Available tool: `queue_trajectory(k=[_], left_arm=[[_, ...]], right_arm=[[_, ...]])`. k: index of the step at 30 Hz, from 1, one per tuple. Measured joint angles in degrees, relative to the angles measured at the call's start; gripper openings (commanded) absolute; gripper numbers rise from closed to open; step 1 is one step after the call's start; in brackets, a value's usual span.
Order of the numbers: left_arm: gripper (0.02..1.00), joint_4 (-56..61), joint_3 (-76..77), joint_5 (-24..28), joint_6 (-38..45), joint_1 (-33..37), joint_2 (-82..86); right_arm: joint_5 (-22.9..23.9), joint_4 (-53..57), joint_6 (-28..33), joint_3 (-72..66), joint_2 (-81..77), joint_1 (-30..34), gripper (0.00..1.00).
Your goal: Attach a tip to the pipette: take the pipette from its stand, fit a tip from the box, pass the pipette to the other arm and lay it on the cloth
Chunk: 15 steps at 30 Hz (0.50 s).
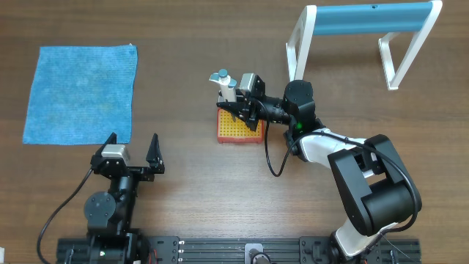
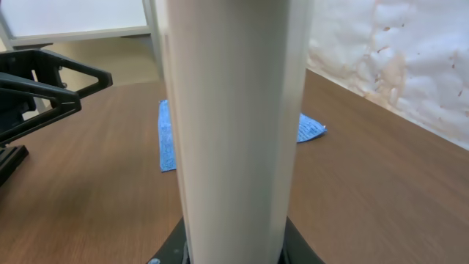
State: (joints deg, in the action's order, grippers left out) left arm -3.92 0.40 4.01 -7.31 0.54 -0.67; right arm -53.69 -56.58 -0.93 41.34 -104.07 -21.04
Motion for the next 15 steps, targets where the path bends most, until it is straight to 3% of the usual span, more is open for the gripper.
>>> queue_trajectory(k=[15], left_arm=[[0.998, 0.0, 0.0, 0.0, 0.0, 0.0, 0.0]], right_arm=[[0.3, 0.2, 0.0, 0.0, -1.0, 0.0, 0.075]])
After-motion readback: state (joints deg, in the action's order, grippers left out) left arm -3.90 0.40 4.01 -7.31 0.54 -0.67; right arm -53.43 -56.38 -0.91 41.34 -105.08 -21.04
